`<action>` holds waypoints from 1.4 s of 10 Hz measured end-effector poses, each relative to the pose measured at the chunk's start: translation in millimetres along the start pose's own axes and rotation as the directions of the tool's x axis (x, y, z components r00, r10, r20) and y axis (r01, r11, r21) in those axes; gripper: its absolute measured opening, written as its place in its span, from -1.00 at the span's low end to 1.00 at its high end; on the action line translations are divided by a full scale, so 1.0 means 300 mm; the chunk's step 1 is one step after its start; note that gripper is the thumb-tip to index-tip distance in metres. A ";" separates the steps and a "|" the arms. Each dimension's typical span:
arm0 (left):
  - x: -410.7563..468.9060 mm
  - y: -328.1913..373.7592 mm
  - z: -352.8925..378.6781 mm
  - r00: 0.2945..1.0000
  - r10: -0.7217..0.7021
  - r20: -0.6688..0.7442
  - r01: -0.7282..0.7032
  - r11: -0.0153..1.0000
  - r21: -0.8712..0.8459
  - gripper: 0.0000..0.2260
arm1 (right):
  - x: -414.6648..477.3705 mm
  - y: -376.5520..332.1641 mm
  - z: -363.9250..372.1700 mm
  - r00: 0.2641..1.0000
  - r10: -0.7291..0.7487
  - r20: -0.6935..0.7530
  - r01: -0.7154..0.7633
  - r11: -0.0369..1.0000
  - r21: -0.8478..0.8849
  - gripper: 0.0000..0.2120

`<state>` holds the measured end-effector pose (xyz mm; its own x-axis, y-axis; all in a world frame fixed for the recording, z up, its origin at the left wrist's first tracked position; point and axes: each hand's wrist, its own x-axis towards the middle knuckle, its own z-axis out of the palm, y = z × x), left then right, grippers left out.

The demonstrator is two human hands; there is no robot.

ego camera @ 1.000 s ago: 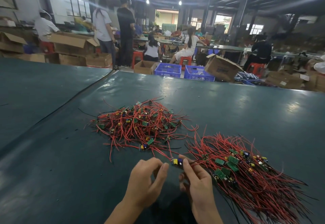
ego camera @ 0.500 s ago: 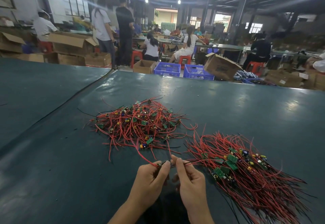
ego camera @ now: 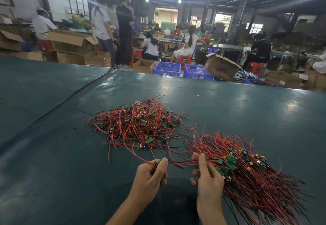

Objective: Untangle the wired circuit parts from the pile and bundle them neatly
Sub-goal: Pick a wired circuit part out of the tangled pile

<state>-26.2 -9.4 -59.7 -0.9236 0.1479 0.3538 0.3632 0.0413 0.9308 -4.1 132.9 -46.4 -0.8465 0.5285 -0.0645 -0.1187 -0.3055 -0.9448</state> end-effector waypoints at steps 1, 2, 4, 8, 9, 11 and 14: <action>0.000 -0.002 0.001 1.000 -0.016 0.005 0.016 1.000 -0.005 -0.55 | -0.035 0.041 0.049 0.988 0.008 0.155 0.013 0.991 -0.130 -0.82; -0.004 -0.002 0.001 0.999 -0.043 0.031 0.043 0.999 -0.006 -0.60 | -0.062 0.067 0.079 0.976 0.001 0.219 0.044 0.979 -0.197 -0.72; -0.001 -0.001 -0.008 0.998 -0.008 0.065 0.003 0.996 0.089 -0.52 | -0.004 0.024 0.017 0.997 0.014 -0.079 -0.016 1.000 -0.023 -0.74; 0.040 0.034 -0.019 0.927 -0.351 -0.135 0.286 0.890 -0.354 -0.71 | 0.010 -0.020 -0.013 0.998 -0.041 -0.053 0.050 0.984 0.174 -0.79; 0.052 0.047 -0.028 0.849 -0.519 -0.098 0.375 0.722 -0.582 -0.72 | -0.007 -0.028 -0.012 0.997 -0.065 0.047 0.051 0.965 0.256 -0.60; 0.049 0.056 -0.038 0.789 -0.560 0.252 0.551 0.464 -0.694 -0.60 | -0.042 0.015 0.030 0.972 0.034 0.234 -0.039 0.999 0.019 -0.46; 0.042 -0.042 -0.024 0.773 -0.478 0.418 0.622 0.703 -0.346 -0.39 | -0.082 0.017 0.072 0.917 0.136 0.375 -0.149 0.989 0.007 -0.70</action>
<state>-43.3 -15.3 -66.2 -0.8356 0.5078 -0.2096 -0.3616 -0.2212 0.9057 4.9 101.2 -42.7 -0.9870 0.1464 -0.0670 0.0053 -0.3865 -0.9223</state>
